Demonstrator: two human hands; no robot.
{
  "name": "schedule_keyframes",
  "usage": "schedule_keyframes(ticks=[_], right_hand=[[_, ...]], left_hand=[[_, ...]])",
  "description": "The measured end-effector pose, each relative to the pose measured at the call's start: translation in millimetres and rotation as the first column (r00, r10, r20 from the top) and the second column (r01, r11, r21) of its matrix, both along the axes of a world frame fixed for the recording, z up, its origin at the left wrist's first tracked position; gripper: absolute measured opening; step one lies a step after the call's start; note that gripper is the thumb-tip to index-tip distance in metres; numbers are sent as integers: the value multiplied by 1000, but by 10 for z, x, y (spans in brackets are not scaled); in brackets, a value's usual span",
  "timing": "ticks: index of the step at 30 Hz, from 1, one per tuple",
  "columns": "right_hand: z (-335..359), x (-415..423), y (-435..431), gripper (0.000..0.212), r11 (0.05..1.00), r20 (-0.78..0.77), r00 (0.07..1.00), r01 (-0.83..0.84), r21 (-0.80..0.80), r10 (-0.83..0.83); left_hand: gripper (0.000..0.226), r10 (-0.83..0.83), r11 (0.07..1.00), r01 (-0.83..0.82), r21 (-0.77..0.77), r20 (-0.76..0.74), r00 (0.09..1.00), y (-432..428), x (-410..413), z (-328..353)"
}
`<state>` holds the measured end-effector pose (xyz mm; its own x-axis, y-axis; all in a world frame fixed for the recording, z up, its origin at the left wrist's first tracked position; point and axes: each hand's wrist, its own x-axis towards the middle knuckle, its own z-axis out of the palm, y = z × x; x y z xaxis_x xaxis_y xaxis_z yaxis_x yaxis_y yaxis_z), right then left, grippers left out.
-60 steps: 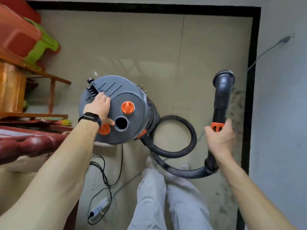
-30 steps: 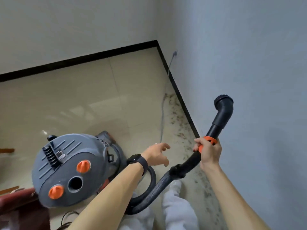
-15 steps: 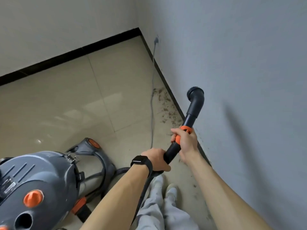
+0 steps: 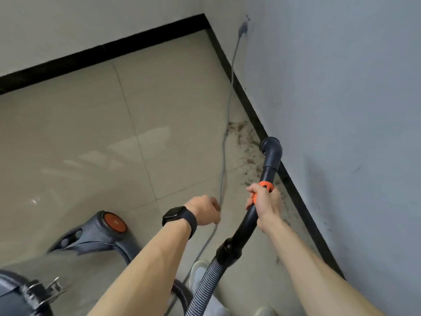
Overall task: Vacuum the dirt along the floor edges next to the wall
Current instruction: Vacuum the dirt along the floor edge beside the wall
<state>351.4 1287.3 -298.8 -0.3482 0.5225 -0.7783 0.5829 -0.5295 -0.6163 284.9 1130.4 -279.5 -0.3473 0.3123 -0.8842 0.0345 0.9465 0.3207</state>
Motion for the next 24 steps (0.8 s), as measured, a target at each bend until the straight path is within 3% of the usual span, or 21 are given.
schedule_keyframes(ticks=[3, 12, 15, 20, 24], right_hand=[[-712, -240, 74, 21, 999, 19, 999, -28, 32, 28], [-2482, -732, 407, 24, 919, 0, 961, -264, 294, 276], [-2789, -911, 579, 21, 904, -36, 944, -303, 302, 329], [-2944, -1047, 637, 16, 853, -57, 889, -415, 317, 454], [-2988, -1046, 601, 20, 779, 14, 827, -535, 326, 562]], left_hand=[[44, 157, 987, -153, 39, -166, 974, -48, -388, -744], [57, 194, 979, -169, 110, -287, 938, 538, -1001, -2703], [60, 248, 968, -214, 133, -357, 901, 781, -1078, -3223], [46, 284, 958, -224, 178, -512, 811, 989, -1205, -3650], [60, 304, 952, -235, 194, -561, 770, 813, -1354, -3619]])
